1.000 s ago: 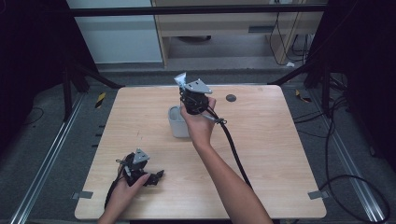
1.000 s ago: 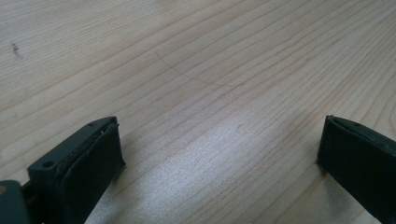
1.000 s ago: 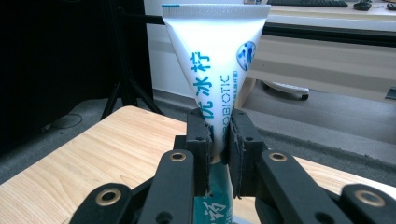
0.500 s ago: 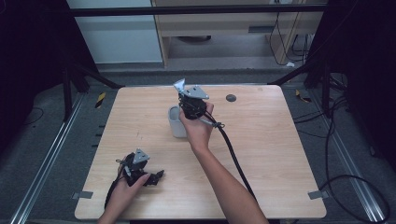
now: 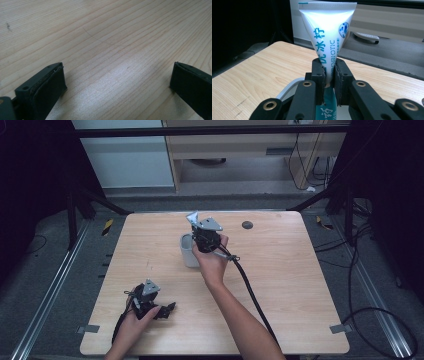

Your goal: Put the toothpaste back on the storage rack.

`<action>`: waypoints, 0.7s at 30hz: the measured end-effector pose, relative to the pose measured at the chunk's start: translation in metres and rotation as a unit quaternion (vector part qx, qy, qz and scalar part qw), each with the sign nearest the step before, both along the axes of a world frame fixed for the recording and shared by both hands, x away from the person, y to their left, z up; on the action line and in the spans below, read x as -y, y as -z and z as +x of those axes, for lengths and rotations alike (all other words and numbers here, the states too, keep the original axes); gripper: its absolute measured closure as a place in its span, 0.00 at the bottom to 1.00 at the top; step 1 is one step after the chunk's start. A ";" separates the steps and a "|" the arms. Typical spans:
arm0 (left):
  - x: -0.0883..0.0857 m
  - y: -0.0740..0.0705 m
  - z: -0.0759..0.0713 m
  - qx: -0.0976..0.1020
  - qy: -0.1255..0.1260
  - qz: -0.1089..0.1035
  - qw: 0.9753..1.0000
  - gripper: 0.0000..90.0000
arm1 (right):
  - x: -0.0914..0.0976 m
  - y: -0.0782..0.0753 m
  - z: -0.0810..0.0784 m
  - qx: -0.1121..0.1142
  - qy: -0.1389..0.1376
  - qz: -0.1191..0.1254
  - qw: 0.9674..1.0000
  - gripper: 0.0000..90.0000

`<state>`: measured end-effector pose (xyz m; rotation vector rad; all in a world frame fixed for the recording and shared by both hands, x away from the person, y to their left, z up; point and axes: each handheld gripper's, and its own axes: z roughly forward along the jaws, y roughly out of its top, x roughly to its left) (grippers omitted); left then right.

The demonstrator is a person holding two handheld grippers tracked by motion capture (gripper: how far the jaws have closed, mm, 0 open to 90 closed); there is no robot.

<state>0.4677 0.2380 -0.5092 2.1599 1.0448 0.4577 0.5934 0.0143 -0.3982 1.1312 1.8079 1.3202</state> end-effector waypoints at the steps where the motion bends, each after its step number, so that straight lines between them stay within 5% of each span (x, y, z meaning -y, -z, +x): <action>1: 0.000 0.000 0.000 0.000 0.000 0.000 1.000 0.00 | 0.000 0.001 0.000 -0.001 -0.001 -0.001 1.000 0.89; 21: 0.000 0.000 0.000 0.000 0.000 0.000 1.000 0.00 | -0.004 0.010 -0.001 -0.015 -0.003 -0.009 1.000 0.89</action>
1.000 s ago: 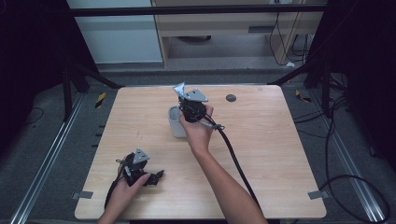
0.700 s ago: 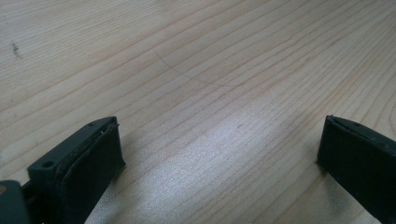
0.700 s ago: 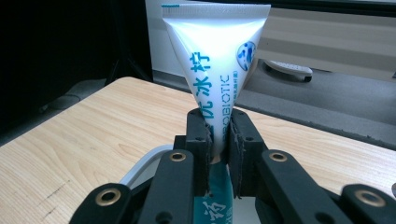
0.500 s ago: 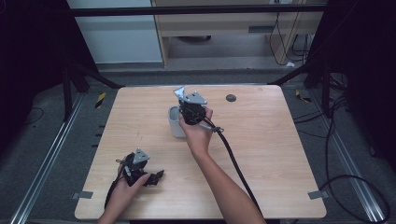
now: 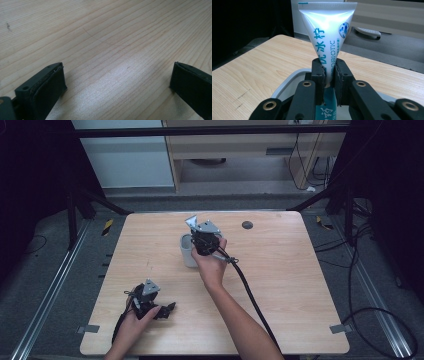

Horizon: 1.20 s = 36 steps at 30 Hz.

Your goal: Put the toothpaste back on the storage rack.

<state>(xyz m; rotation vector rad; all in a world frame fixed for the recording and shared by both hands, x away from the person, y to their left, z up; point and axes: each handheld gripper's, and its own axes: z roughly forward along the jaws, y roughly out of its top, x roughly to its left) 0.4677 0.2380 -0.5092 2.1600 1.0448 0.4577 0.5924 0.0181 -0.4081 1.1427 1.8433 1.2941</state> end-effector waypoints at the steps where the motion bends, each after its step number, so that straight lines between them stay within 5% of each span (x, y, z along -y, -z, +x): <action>1: 0.000 0.000 0.000 0.000 0.000 0.000 1.000 0.00 | 0.000 0.000 0.000 0.000 0.000 0.000 1.000 0.89; 36: 0.000 0.000 0.000 0.000 0.000 0.000 1.000 0.00 | -0.001 0.004 0.001 -0.015 -0.005 -0.014 1.000 0.88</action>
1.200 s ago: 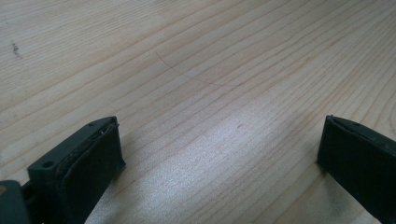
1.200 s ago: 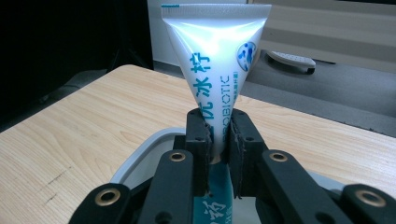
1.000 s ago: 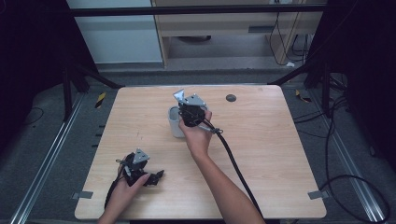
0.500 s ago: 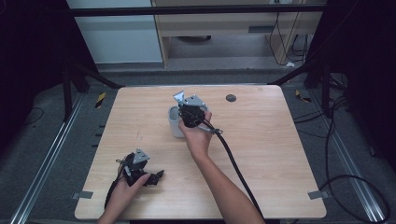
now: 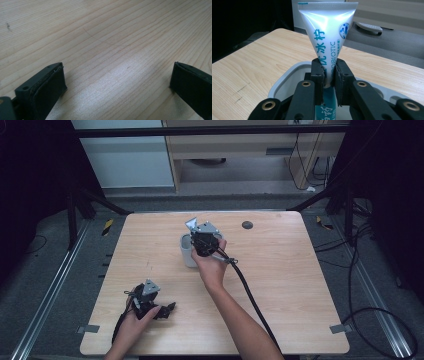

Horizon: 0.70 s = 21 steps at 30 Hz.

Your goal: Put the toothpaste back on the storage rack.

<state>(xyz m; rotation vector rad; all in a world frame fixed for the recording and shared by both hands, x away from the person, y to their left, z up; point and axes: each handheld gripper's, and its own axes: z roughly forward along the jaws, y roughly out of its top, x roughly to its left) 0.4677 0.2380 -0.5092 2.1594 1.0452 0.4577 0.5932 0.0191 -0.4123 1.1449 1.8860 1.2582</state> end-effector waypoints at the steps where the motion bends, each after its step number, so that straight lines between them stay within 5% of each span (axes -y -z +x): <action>1: 0.000 0.000 0.000 0.000 0.000 0.000 1.000 0.00 | 0.000 0.000 0.000 -0.001 0.000 -0.001 1.000 0.88; 21: 0.000 0.000 0.000 0.000 0.000 0.000 1.000 0.00 | 0.003 -0.005 0.000 0.000 -0.005 0.001 1.000 0.83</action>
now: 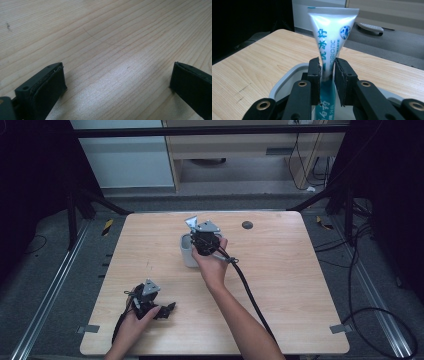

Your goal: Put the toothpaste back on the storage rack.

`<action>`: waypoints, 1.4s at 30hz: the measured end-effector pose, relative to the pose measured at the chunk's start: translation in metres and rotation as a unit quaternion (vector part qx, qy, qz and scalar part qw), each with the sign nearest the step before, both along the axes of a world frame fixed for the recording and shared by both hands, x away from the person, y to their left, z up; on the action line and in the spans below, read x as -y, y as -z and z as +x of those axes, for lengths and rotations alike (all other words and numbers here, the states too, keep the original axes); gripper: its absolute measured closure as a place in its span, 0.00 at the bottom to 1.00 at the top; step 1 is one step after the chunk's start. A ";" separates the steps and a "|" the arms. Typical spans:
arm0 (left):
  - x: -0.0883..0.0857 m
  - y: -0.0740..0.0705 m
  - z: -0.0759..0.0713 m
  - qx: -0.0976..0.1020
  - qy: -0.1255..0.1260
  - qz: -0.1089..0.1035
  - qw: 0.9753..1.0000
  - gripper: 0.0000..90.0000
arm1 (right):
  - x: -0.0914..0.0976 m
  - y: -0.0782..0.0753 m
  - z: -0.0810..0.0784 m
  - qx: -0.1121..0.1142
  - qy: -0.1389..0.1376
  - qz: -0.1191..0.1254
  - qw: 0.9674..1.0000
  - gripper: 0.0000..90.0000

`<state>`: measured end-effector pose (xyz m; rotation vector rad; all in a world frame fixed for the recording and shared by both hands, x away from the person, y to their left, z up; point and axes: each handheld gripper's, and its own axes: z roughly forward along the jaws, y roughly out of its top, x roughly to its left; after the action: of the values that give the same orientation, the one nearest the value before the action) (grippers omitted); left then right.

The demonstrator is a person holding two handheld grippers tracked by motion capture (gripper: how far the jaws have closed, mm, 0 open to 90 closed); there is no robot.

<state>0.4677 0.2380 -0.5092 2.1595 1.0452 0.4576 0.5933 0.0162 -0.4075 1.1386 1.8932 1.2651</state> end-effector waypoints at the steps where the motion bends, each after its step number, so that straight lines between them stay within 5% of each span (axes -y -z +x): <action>1: 0.000 0.000 0.000 0.000 0.000 0.000 1.000 0.00 | 0.000 -0.001 -0.001 -0.001 -0.001 0.001 1.000 0.83; 28: 0.000 0.000 0.000 0.000 0.000 0.000 1.000 0.00 | 0.010 -0.016 -0.014 0.010 -0.009 -0.035 0.999 0.79; 42: 0.000 0.000 0.000 0.000 0.000 0.000 1.000 0.00 | 0.019 -0.022 -0.017 -0.014 -0.030 -0.045 0.998 0.69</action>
<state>0.4677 0.2380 -0.5092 2.1598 1.0449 0.4575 0.5758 -0.0032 -0.3853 1.0656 1.9976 1.1893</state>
